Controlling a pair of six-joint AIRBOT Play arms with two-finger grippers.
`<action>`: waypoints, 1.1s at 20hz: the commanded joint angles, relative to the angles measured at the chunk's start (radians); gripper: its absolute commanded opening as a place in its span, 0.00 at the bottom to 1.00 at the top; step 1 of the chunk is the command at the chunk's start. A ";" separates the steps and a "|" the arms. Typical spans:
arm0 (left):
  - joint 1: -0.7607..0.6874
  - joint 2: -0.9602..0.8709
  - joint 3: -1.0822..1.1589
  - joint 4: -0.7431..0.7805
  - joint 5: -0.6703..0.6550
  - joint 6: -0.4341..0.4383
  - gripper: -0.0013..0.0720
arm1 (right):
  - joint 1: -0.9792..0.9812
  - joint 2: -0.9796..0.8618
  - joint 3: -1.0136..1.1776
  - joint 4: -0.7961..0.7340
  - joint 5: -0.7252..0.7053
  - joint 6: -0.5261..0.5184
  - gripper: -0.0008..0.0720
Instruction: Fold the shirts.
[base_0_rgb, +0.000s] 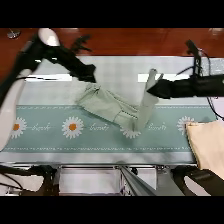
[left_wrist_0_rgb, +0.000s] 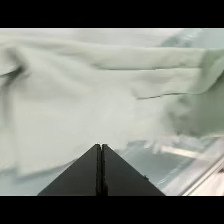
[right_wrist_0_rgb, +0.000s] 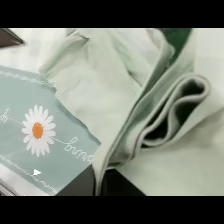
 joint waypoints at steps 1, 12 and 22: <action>0.193 0.292 -0.193 0.081 0.076 0.021 0.05 | 0.146 -0.252 0.212 0.002 -0.025 -0.005 0.05; 0.244 0.851 -1.027 0.029 0.357 -0.062 0.05 | 0.382 -1.004 0.940 0.050 -0.007 0.092 0.05; 0.244 0.813 -1.133 -0.017 0.521 -0.074 0.05 | 0.042 -0.844 0.909 0.095 0.511 -0.035 0.87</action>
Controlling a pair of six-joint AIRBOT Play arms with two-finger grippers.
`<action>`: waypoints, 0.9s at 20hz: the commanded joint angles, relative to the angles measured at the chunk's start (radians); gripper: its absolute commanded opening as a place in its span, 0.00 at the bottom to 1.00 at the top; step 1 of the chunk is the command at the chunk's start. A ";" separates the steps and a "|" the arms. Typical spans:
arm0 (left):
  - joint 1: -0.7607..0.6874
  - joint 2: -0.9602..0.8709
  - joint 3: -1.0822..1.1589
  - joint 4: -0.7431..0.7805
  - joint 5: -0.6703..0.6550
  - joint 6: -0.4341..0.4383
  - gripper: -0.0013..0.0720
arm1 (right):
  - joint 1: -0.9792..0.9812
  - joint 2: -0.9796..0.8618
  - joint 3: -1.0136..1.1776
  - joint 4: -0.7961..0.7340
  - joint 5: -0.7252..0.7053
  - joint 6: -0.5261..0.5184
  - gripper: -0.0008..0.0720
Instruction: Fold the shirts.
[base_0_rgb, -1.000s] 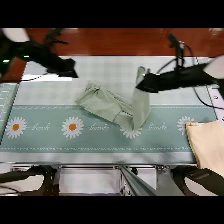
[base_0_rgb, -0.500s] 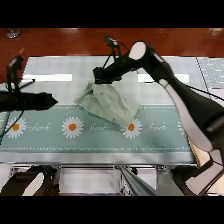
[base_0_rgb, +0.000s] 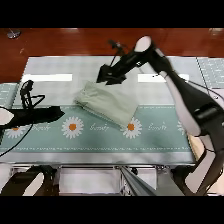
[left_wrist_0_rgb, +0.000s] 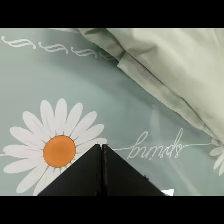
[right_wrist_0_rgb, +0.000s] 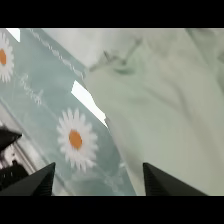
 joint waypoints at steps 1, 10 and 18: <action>0.001 -0.009 -0.014 -0.014 0.027 -0.005 0.05 | -0.189 0.175 -0.066 -0.094 0.225 -0.075 0.87; -0.044 -0.009 -0.015 -0.015 0.038 -0.005 0.05 | -0.309 0.857 -1.473 0.214 -0.692 0.013 0.87; -0.165 -0.010 -0.016 -0.017 0.098 -0.005 0.05 | -0.173 0.596 -1.414 0.310 -0.660 -0.138 0.87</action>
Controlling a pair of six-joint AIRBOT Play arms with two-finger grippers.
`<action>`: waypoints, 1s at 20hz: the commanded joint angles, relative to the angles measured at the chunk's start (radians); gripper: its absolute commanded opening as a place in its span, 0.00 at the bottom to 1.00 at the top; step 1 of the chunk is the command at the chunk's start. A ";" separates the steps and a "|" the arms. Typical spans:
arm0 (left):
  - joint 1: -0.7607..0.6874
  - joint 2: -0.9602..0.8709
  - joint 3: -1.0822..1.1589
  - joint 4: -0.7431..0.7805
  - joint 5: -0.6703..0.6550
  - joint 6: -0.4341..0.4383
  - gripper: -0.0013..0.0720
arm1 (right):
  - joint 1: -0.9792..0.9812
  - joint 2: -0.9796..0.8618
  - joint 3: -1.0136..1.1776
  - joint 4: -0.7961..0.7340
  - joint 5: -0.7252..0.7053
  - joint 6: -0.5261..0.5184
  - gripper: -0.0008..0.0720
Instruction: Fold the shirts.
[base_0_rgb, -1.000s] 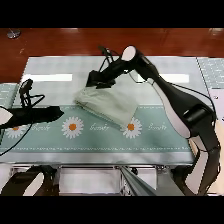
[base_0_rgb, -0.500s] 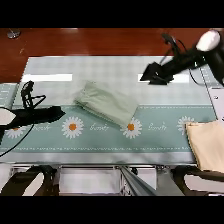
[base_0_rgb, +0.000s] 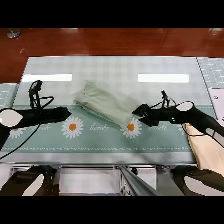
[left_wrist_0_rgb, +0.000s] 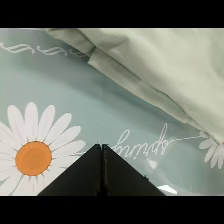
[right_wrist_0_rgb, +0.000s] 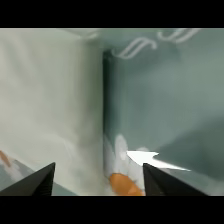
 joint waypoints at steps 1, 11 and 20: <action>-0.034 -0.002 -0.002 0.000 0.024 0.001 0.05 | 0.033 -0.108 0.059 0.034 -0.015 -0.039 0.87; -0.037 -0.051 -0.002 -0.016 0.035 0.001 0.05 | 0.095 -0.301 0.578 -0.169 0.313 -0.084 0.05; -0.037 -0.051 -0.002 -0.015 0.035 0.002 0.05 | -0.060 -0.298 1.414 -0.565 0.914 0.154 0.05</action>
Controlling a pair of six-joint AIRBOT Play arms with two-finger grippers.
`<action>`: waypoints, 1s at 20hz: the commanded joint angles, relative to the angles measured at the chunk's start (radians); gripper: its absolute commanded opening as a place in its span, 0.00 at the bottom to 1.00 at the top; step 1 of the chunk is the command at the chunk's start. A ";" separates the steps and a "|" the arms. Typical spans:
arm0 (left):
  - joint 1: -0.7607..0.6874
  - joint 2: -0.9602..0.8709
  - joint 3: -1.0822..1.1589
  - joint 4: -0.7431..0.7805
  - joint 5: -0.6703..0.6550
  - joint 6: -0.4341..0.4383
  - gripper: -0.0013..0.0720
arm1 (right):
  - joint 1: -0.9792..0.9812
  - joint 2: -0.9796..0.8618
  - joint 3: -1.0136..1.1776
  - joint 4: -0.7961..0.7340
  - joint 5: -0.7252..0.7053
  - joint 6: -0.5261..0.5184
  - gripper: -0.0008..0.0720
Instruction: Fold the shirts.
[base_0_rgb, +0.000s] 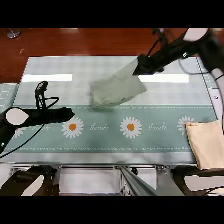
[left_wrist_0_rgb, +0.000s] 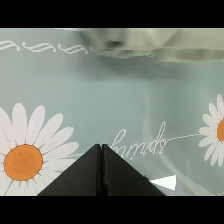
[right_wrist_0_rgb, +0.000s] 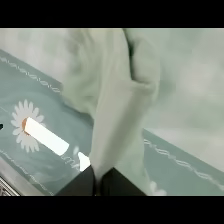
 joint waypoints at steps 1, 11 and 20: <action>-0.002 0.000 0.000 0.000 0.000 0.000 0.05 | -0.100 0.003 0.257 -0.091 0.280 0.078 0.05; -0.023 0.000 0.000 -0.045 0.026 0.000 0.05 | -0.555 0.328 0.155 -0.157 0.381 0.222 0.05; -0.022 0.000 0.000 -0.045 0.079 0.005 0.05 | -0.901 0.819 -0.409 -0.760 0.382 0.113 0.05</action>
